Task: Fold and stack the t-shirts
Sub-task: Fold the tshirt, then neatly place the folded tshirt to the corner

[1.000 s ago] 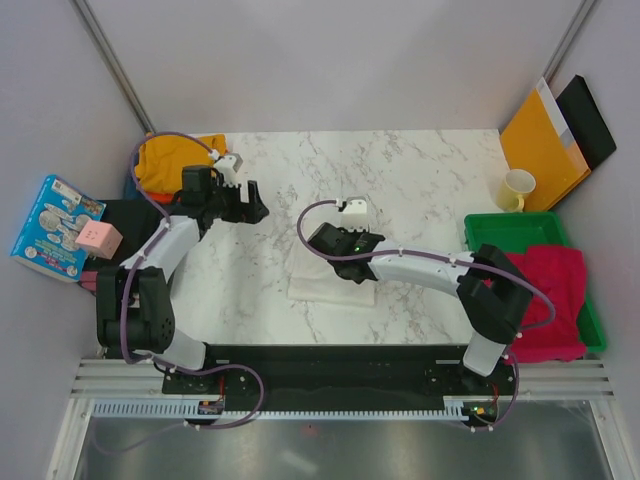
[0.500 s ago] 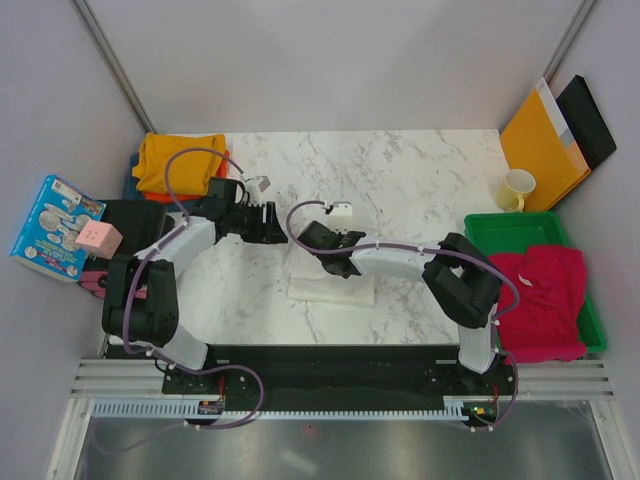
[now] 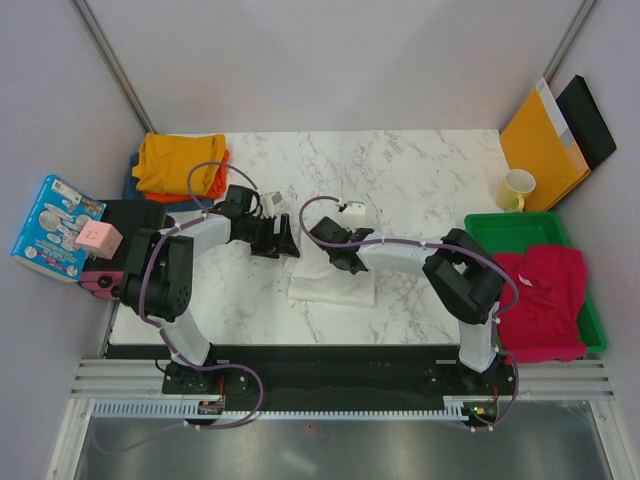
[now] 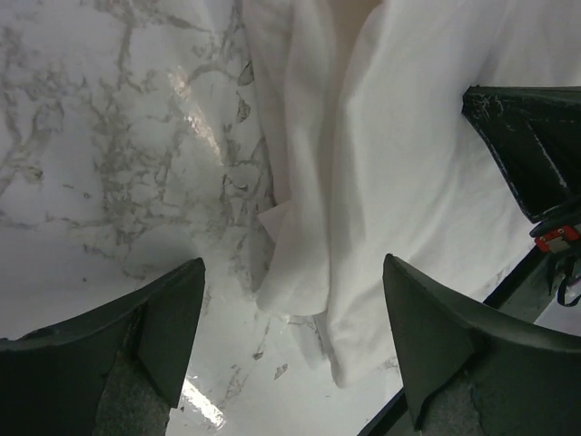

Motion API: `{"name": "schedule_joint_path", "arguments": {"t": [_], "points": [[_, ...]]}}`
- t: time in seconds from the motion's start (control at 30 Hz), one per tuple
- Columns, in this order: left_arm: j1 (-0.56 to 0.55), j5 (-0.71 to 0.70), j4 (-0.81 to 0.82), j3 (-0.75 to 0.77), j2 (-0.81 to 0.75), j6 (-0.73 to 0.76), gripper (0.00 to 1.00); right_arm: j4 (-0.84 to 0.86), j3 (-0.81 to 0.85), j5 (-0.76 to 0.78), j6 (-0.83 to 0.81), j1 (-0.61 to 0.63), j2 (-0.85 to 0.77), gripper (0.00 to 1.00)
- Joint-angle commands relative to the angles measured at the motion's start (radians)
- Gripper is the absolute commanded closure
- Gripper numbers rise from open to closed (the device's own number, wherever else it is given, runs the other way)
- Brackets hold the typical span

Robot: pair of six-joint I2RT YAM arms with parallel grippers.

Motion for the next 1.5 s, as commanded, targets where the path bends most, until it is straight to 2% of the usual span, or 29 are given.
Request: {"name": "schedule_joint_path", "arguments": {"t": [0.0,0.13,0.3,0.5,0.53,0.63,0.9,0.97,1.0,1.07,1.1,1.17,1.4,1.47], "points": [[-0.038,0.031,0.010,0.035,0.030,-0.042,0.12,-0.003,-0.032,-0.020,0.024,-0.008,0.030,1.00],[-0.055,0.062,0.026,0.038,0.059,-0.066,0.07,-0.002,-0.034,-0.023,0.029,-0.007,0.039,1.00],[-0.075,0.059,0.027,0.035,0.099,-0.083,0.08,-0.008,-0.034,-0.017,0.041,-0.007,0.033,1.00],[-0.081,-0.044,-0.036,0.024,0.108,-0.056,0.20,-0.019,-0.047,-0.005,0.058,-0.008,0.010,1.00],[-0.081,-0.065,-0.045,0.026,0.116,-0.050,0.26,-0.019,-0.049,-0.006,0.060,-0.007,0.008,1.00],[-0.087,-0.056,-0.112,0.058,0.157,-0.011,0.34,-0.019,-0.058,-0.003,0.064,-0.007,-0.003,1.00],[-0.136,-0.107,-0.151,0.075,0.200,-0.027,0.38,-0.019,-0.067,-0.002,0.075,-0.008,-0.016,1.00],[-0.145,-0.124,-0.166,0.085,0.212,-0.013,0.43,-0.020,-0.066,0.003,0.075,-0.008,-0.023,1.00],[-0.155,-0.128,-0.172,0.092,0.215,-0.008,0.51,-0.020,-0.067,0.003,0.075,-0.008,-0.024,1.00],[-0.165,-0.147,-0.186,0.095,0.218,0.001,0.61,-0.020,-0.063,0.005,0.074,-0.007,-0.029,1.00],[-0.176,-0.153,-0.191,0.096,0.220,0.004,0.76,-0.020,-0.061,0.005,0.074,-0.008,-0.029,1.00],[-0.182,-0.162,-0.197,0.096,0.218,0.007,0.96,-0.020,-0.058,0.006,0.070,-0.008,-0.030,1.00],[-0.185,-0.145,-0.197,0.089,0.141,0.044,0.98,-0.011,-0.043,0.014,0.025,0.001,-0.042,0.99],[-0.191,-0.143,-0.197,0.098,0.099,0.076,0.98,0.016,-0.017,0.026,-0.018,0.012,-0.064,0.86]]}}
